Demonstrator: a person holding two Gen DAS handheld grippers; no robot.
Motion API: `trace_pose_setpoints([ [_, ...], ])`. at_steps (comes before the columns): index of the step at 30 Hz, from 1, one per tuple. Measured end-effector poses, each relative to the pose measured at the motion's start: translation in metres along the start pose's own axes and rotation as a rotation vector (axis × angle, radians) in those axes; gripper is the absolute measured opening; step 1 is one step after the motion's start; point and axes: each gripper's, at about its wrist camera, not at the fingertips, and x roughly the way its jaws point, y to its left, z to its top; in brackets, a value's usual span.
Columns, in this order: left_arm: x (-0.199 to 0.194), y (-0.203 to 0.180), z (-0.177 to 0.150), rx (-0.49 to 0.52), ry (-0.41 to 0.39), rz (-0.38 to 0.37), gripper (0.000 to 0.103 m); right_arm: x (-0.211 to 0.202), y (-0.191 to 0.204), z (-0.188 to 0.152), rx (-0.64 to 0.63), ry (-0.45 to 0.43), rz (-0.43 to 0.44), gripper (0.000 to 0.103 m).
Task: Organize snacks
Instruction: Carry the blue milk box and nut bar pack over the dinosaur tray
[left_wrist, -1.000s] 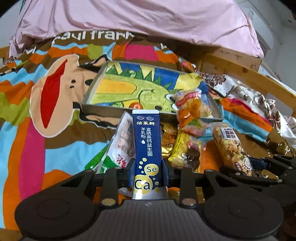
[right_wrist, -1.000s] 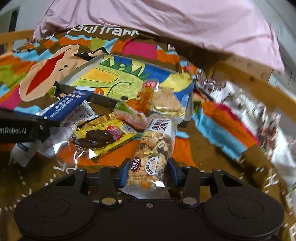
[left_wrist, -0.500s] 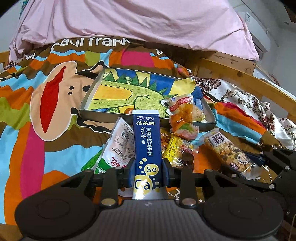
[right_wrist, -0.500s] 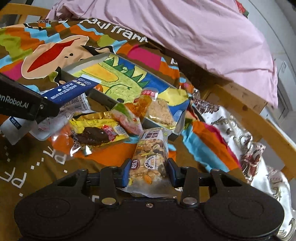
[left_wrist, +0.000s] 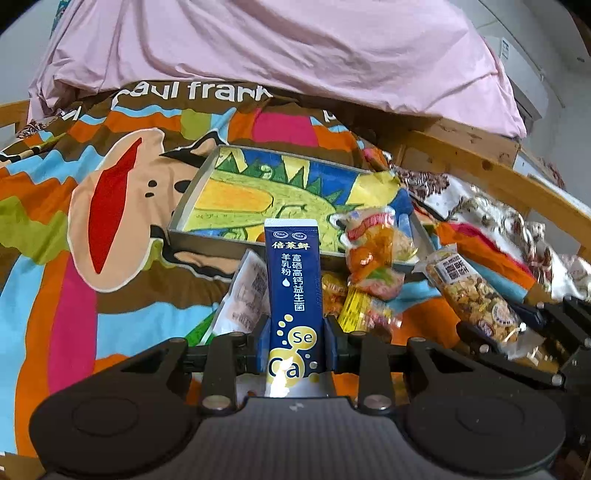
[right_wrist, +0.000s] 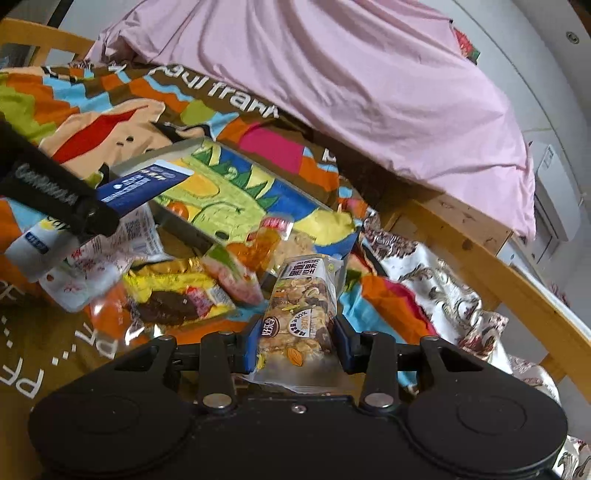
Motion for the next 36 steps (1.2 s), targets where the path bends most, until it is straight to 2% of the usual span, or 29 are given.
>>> trace_pose_setpoints([
  [7,-0.005,-0.014,0.020,-0.014,-0.068,0.003,0.032,-0.005,-0.012,0.007,-0.010,-0.078,-0.025,0.042],
  [12,-0.005,-0.025,0.030,0.010,-0.084,0.016,0.032,0.006,-0.027,0.021,-0.034,-0.142,-0.025,0.042],
  [18,0.017,-0.038,0.057,0.010,-0.077,0.001,0.032,0.047,-0.041,0.041,-0.084,-0.235,-0.028,0.042],
  [22,0.044,-0.045,0.085,-0.008,-0.086,-0.010,0.032,0.086,-0.055,0.046,-0.016,-0.254,0.004,0.042],
  [30,0.123,-0.046,0.126,0.003,-0.073,0.041,0.032,0.151,-0.066,0.050,0.137,-0.215,0.104,0.042],
  [36,0.177,-0.041,0.125,-0.026,0.012,0.078,0.032,0.186,-0.066,0.038,0.232,-0.117,0.165,0.042],
])
